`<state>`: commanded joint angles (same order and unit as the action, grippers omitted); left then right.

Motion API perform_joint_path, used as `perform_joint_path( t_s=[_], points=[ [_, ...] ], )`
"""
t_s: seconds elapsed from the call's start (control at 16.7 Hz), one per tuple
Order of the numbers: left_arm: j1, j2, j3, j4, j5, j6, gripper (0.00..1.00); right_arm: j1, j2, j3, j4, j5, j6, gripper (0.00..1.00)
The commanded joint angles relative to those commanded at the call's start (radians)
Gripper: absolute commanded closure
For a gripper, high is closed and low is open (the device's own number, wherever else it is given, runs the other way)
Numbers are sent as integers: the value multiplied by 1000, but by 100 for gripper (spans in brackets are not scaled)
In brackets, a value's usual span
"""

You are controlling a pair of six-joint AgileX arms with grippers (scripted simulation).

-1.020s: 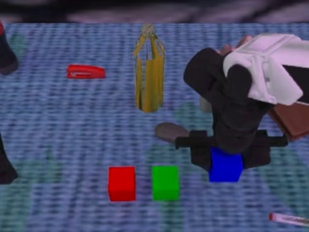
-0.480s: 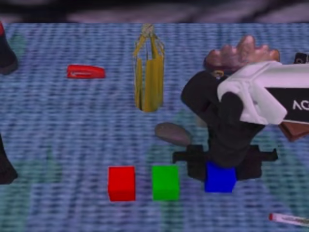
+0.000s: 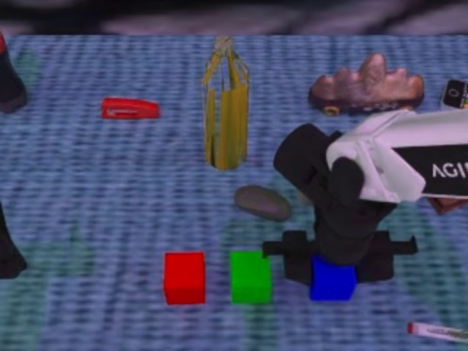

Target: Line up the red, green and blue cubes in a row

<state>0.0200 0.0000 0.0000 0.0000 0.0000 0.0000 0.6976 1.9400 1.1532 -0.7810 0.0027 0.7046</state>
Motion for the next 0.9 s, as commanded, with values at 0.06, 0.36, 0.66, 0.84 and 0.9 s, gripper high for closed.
perform_joint_path(
  t_s=[0.06,0.36,0.66,0.84,0.9],
  points=[
    [0,0,0,0,0,0,0,0,0,0,0,0,0,85],
    [0,0,0,0,0,0,0,0,0,0,0,0,0,47],
    [0,0,0,0,0,0,0,0,0,0,0,0,0,10],
    [0,0,0,0,0,0,0,0,0,0,0,0,0,0],
    [0,0,0,0,0,0,0,0,0,0,0,0,0,0]
  ],
)
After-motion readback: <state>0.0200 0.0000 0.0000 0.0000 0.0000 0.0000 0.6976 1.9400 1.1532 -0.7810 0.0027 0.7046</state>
